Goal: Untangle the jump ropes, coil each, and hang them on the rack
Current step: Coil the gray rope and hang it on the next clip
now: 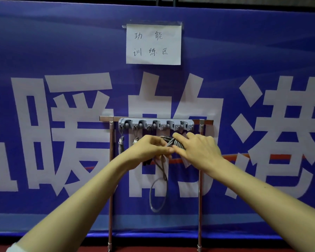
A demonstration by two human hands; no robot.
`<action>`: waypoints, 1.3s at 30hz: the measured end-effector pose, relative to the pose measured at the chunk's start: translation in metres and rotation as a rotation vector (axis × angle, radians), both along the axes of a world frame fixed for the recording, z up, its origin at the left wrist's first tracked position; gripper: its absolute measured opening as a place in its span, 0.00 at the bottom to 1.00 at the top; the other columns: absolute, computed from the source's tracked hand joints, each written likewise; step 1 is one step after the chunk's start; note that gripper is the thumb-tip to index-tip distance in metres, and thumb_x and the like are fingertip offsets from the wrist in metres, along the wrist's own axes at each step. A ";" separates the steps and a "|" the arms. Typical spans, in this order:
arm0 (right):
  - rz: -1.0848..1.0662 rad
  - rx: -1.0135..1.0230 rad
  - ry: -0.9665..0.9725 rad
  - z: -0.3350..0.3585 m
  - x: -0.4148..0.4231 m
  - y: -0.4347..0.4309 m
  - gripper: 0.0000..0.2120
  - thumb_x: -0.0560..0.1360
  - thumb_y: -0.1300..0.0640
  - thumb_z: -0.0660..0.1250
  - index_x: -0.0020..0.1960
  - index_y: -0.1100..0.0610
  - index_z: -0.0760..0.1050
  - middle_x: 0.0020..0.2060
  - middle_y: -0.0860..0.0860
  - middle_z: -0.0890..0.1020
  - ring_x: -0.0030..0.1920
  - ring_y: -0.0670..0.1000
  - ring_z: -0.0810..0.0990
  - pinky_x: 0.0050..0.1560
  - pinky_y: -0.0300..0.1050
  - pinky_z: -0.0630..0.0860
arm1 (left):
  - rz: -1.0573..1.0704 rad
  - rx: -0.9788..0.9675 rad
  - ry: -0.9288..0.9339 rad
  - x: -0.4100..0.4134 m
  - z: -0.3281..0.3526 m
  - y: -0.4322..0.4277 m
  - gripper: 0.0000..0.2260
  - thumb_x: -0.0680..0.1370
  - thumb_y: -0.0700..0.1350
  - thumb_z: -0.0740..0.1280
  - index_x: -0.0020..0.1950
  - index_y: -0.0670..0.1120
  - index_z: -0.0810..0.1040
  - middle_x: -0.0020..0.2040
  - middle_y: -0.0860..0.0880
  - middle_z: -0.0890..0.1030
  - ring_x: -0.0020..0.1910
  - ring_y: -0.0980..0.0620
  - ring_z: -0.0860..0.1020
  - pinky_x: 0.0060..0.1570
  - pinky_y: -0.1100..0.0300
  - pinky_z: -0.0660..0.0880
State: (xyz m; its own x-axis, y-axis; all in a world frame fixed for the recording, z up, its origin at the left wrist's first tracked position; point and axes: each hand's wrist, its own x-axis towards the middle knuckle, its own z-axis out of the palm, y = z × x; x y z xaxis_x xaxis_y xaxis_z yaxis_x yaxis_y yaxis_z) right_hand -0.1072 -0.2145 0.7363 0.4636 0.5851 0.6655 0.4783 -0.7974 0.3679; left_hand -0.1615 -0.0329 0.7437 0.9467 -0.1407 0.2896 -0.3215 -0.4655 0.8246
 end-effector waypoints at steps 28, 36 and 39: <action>0.116 0.208 0.041 0.017 -0.001 0.006 0.26 0.79 0.36 0.53 0.74 0.45 0.61 0.54 0.52 0.77 0.50 0.55 0.80 0.43 0.48 0.73 | -0.194 -0.788 0.099 0.012 -0.025 -0.006 0.09 0.78 0.50 0.64 0.46 0.45 0.73 0.35 0.50 0.72 0.25 0.60 0.62 0.23 0.69 0.62; 0.429 0.282 0.524 0.019 -0.001 -0.001 0.22 0.72 0.44 0.71 0.63 0.43 0.67 0.44 0.42 0.78 0.43 0.45 0.79 0.44 0.42 0.79 | -0.126 -0.726 -0.065 0.014 -0.037 -0.017 0.11 0.73 0.48 0.68 0.52 0.45 0.79 0.35 0.47 0.74 0.29 0.56 0.68 0.36 0.59 0.64; 0.529 0.362 0.721 0.017 -0.007 -0.002 0.21 0.68 0.35 0.69 0.57 0.42 0.70 0.40 0.44 0.79 0.37 0.42 0.79 0.37 0.35 0.77 | -0.100 -0.680 -0.176 0.012 -0.040 -0.018 0.07 0.73 0.50 0.69 0.48 0.51 0.84 0.39 0.43 0.76 0.38 0.45 0.69 0.43 0.48 0.67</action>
